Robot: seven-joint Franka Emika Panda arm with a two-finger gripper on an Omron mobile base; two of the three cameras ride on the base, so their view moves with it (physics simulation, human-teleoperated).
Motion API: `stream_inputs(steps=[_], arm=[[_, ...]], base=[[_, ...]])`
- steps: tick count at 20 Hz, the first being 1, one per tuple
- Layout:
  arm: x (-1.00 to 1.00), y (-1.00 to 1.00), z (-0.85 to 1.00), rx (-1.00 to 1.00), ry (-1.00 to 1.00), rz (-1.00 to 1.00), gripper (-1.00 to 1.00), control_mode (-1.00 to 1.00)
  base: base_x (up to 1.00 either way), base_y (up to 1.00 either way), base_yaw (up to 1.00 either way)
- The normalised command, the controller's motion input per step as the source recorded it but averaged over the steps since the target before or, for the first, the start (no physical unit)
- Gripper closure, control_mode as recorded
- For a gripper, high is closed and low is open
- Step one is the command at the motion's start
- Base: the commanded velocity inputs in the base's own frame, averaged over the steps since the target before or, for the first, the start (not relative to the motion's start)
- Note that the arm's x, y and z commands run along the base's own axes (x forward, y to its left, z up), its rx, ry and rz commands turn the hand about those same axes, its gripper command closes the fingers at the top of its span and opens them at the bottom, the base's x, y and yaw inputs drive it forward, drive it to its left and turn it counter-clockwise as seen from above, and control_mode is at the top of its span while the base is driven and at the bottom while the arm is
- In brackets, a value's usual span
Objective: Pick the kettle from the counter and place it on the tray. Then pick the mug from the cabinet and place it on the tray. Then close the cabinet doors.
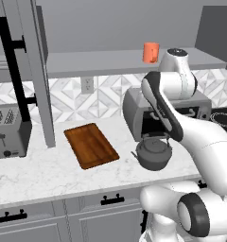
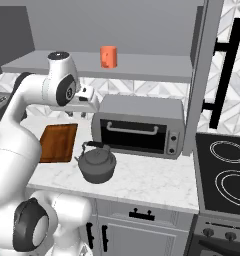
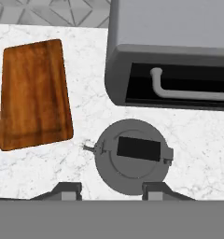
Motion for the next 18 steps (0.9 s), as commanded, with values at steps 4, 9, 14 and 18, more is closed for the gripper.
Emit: stream_inputs(steps=[4,9,14,18], arm=[[-0.21,-0.06,-0.06,0.0,-0.02,0.0,-1.0,-1.0],[-0.55,-0.08,-0.2,-0.06,-0.18,0.03,-1.0,-1.0],[-0.36,-0.07,-0.33,-0.29,-0.18,0.1,-1.0,-1.0],[-0.04,0.0,-0.37,-0.32,0.0,0.11,-1.0,-1.0]], base=[[0.0,0.0,0.0],[0.0,0.0,0.0],[0.0,0.0,0.0],[0.0,0.0,0.0]])
